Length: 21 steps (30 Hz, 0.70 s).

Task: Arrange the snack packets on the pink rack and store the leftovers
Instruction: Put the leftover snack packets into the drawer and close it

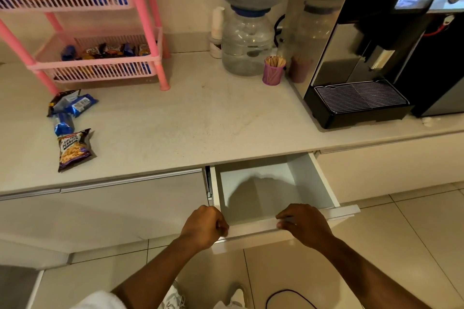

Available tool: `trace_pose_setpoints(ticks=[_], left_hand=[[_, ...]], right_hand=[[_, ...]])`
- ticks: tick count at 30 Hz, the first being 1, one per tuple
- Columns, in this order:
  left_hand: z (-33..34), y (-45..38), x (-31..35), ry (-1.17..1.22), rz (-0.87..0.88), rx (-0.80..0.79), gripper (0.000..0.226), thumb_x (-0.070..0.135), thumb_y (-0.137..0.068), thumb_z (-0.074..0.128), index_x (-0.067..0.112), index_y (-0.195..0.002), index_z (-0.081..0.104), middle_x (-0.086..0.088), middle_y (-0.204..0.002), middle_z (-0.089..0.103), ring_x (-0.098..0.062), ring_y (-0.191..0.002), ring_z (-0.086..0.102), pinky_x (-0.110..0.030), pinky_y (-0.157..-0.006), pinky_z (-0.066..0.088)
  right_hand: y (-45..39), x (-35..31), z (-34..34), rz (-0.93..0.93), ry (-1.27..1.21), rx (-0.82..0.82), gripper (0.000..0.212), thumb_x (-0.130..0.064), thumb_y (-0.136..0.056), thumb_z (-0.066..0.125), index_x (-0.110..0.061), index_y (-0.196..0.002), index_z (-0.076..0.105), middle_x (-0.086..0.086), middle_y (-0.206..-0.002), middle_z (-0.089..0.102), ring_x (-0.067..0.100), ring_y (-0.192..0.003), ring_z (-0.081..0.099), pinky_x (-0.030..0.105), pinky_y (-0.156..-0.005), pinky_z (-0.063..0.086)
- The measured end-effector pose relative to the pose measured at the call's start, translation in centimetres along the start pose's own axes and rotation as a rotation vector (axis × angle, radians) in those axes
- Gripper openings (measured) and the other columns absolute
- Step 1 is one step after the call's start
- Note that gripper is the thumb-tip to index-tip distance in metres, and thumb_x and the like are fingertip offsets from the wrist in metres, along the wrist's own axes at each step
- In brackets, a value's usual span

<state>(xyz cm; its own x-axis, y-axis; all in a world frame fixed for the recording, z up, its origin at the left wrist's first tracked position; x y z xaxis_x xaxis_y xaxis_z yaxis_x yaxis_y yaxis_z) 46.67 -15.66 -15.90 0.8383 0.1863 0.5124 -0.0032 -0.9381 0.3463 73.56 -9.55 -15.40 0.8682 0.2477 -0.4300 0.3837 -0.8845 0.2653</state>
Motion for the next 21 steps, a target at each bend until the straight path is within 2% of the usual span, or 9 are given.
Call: trace_pose_setpoints(ticks=[4,6,9,13,16,19,21], left_hand=[[0.0,0.3,-0.3,0.018,0.020,0.010,0.015,0.019,-0.085,0.070,0.029,-0.091,0.079,0.014,-0.093,0.073,-0.004,-0.083,0.067,-0.023,-0.083,0.057],[-0.7,0.2,-1.0,0.059,0.015,0.039,0.016,0.021,-0.088,0.068,0.026,-0.099,0.078,0.010,-0.098,0.073,-0.005,-0.086,0.067,-0.021,-0.084,0.056],[-2.7,0.2,-2.8,0.118,-0.016,0.125,0.015,0.019,-0.090,0.066,0.023,-0.097,0.079,0.009,-0.103,0.073,-0.005,-0.089,0.067,-0.022,-0.086,0.056],[-6.7,0.2,-5.9,0.164,-0.062,0.233,0.016,0.021,-0.091,0.063,0.027,-0.095,0.077,0.012,-0.097,0.074,-0.003,-0.084,0.066,-0.026,-0.082,0.057],[-10.4,0.3,-8.5,0.202,-0.074,0.341,0.015,0.022,-0.090,0.062,0.026,-0.092,0.076,0.011,-0.090,0.073,-0.005,-0.082,0.067,-0.031,-0.078,0.058],[-14.6,0.7,-11.7,0.191,-0.090,0.499,0.015,0.020,-0.090,0.062,0.029,-0.092,0.074,0.012,-0.094,0.071,-0.008,-0.090,0.065,-0.027,-0.079,0.056],[-17.4,1.0,-14.1,0.156,-0.103,0.588,0.018,0.018,-0.090,0.062,0.028,-0.097,0.074,0.010,-0.102,0.068,-0.010,-0.099,0.060,-0.024,-0.083,0.052]], right_hand=[[-0.8,-0.3,-0.1,0.045,-0.062,-0.060,0.031,-0.043,-0.079,0.080,-0.031,-0.108,0.075,-0.016,-0.104,0.072,0.001,-0.094,0.066,0.012,-0.079,0.045],[-1.6,-1.2,-0.5,0.051,-0.114,-0.034,0.035,-0.041,-0.077,0.083,-0.032,-0.109,0.073,-0.019,-0.102,0.071,-0.003,-0.090,0.064,0.012,-0.077,0.047],[-3.3,-3.6,-0.5,0.027,-0.152,-0.002,0.032,-0.042,-0.079,0.080,-0.035,-0.109,0.071,-0.021,-0.099,0.069,-0.005,-0.088,0.063,0.012,-0.076,0.048],[-6.0,-8.8,0.7,-0.059,-0.197,0.003,0.028,-0.043,-0.084,0.075,-0.032,-0.109,0.070,-0.016,-0.103,0.070,-0.002,-0.091,0.064,0.023,-0.084,0.055],[-8.3,-13.5,1.5,-0.100,-0.228,0.012,0.022,-0.042,-0.085,0.073,-0.032,-0.105,0.071,-0.014,-0.100,0.071,0.001,-0.089,0.065,0.026,-0.082,0.056],[-11.3,-18.9,1.9,-0.148,-0.294,0.016,0.018,-0.041,-0.084,0.073,-0.033,-0.099,0.073,-0.018,-0.095,0.070,-0.003,-0.087,0.065,0.025,-0.078,0.055],[-13.4,-23.2,2.1,-0.211,-0.304,0.017,0.019,-0.042,-0.084,0.074,-0.033,-0.101,0.072,-0.017,-0.099,0.069,-0.002,-0.089,0.065,0.026,-0.079,0.055]])
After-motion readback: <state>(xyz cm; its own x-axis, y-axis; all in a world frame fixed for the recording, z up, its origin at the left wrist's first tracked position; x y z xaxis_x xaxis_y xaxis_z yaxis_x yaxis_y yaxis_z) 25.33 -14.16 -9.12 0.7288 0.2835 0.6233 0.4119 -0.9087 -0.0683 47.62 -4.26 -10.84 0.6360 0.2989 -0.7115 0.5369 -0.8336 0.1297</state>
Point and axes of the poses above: each hand's wrist, its own y-axis away from the middle knuckle, its own z-axis out of the palm, x = y × z, the point moved 6 cm from there along -y, towards the middle knuckle
